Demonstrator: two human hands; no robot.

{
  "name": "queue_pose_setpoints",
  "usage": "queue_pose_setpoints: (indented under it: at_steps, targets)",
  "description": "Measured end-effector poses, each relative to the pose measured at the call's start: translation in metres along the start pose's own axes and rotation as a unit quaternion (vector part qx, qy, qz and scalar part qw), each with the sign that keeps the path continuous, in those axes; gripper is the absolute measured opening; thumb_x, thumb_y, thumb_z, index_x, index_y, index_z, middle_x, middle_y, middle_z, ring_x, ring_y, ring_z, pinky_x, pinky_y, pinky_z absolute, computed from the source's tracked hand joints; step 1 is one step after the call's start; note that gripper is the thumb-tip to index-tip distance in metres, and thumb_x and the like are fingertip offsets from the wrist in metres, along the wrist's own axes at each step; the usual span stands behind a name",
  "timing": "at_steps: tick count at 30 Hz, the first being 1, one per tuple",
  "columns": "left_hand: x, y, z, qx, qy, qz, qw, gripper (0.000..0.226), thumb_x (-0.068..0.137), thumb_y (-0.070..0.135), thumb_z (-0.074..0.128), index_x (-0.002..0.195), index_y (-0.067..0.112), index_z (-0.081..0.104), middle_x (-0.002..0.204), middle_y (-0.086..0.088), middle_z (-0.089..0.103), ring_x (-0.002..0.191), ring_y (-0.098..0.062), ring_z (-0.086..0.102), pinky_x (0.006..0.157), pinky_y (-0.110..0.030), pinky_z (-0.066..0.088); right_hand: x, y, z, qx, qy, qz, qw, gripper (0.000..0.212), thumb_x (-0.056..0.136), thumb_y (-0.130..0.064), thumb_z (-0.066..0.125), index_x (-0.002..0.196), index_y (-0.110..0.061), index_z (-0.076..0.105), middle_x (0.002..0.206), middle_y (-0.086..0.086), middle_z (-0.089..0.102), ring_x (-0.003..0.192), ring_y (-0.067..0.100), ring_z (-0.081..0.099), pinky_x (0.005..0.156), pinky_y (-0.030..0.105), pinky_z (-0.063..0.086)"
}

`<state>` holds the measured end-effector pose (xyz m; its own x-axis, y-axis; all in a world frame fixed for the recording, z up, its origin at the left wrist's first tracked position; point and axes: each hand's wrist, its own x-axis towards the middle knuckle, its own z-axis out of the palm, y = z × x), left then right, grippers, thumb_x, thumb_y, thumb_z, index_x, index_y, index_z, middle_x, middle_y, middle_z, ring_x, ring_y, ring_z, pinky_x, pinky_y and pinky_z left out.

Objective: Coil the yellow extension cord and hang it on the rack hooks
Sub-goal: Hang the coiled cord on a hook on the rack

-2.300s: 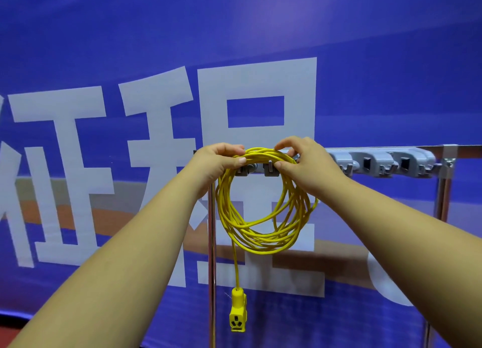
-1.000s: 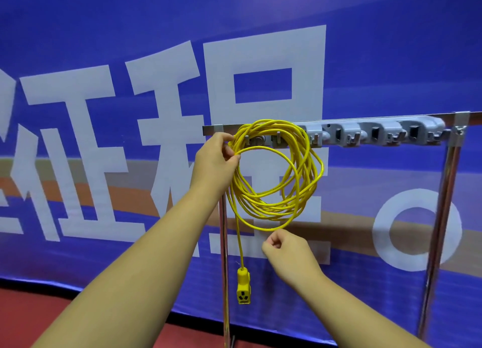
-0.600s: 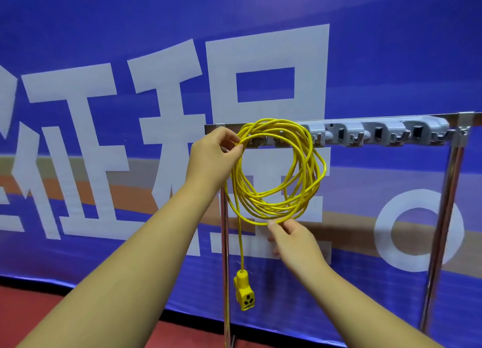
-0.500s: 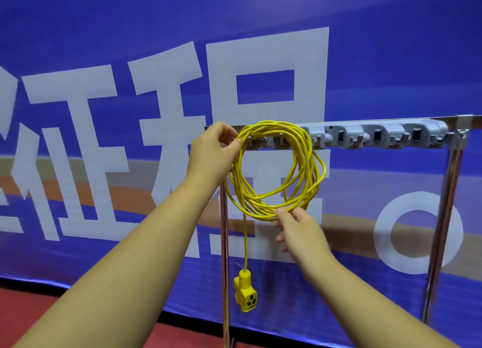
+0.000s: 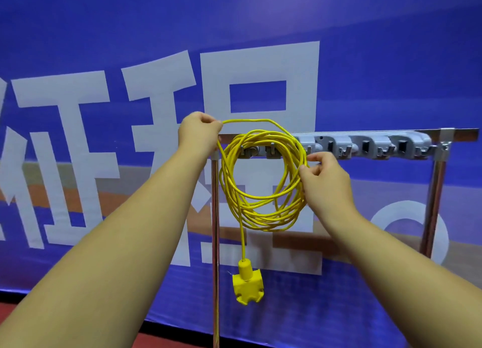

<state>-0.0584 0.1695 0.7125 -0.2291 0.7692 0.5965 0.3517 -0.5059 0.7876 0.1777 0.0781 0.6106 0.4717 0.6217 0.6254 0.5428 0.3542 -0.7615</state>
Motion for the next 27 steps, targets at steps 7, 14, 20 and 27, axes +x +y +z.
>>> queue_pose_setpoints:
  at_steps: [7, 14, 20, 27]
  targets:
    - [-0.018, -0.045, 0.003, 0.026, -0.089, -0.082, 0.992, 0.007, 0.091, 0.022, 0.07, 0.095, 0.016, 0.071, 0.088, -0.017, 0.075, 0.071, -0.029, 0.074, 0.059, -0.033, 0.06, -0.002, 0.004, 0.003, -0.064, -0.028, -0.019, 0.997, 0.024, 0.106, -0.023, 0.055, 0.13, -0.023, 0.06, 0.085, -0.005, 0.067, 0.078, 0.004, 0.061, 0.059, 0.02, 0.042]
    - [-0.033, -0.053, 0.005, -0.059, -0.111, -0.113, 0.986, 0.009, 0.099, 0.017, 0.063, 0.105, 0.011, 0.065, 0.088, -0.019, 0.074, 0.067, -0.027, 0.074, 0.066, -0.04, 0.066, -0.016, 0.021, 0.0, -0.093, -0.063, -0.041, 0.993, 0.043, 0.102, -0.016, 0.054, 0.142, -0.031, 0.052, 0.086, -0.008, 0.062, 0.078, 0.005, 0.058, 0.06, 0.022, 0.039]
    - [-0.04, -0.055, 0.004, -0.089, -0.125, -0.135, 0.979, 0.014, 0.102, 0.016, 0.061, 0.094, 0.008, 0.069, 0.087, -0.021, 0.071, 0.072, -0.025, 0.069, 0.068, -0.037, 0.066, -0.031, 0.024, 0.004, -0.085, -0.081, -0.053, 0.992, 0.057, 0.096, -0.012, 0.056, 0.149, -0.032, 0.048, 0.095, -0.007, 0.059, 0.085, 0.005, 0.057, 0.065, 0.016, 0.039]
    - [-0.044, -0.066, 0.004, -0.111, -0.121, -0.162, 0.973, 0.018, 0.098, 0.016, 0.063, 0.108, 0.003, 0.071, 0.102, -0.026, 0.074, 0.08, -0.027, 0.073, 0.074, -0.041, 0.067, -0.04, 0.028, 0.009, -0.076, -0.098, -0.058, 0.991, 0.066, 0.095, -0.013, 0.057, 0.153, -0.036, 0.036, 0.1, -0.003, 0.058, 0.087, 0.013, 0.06, 0.067, 0.032, 0.047]
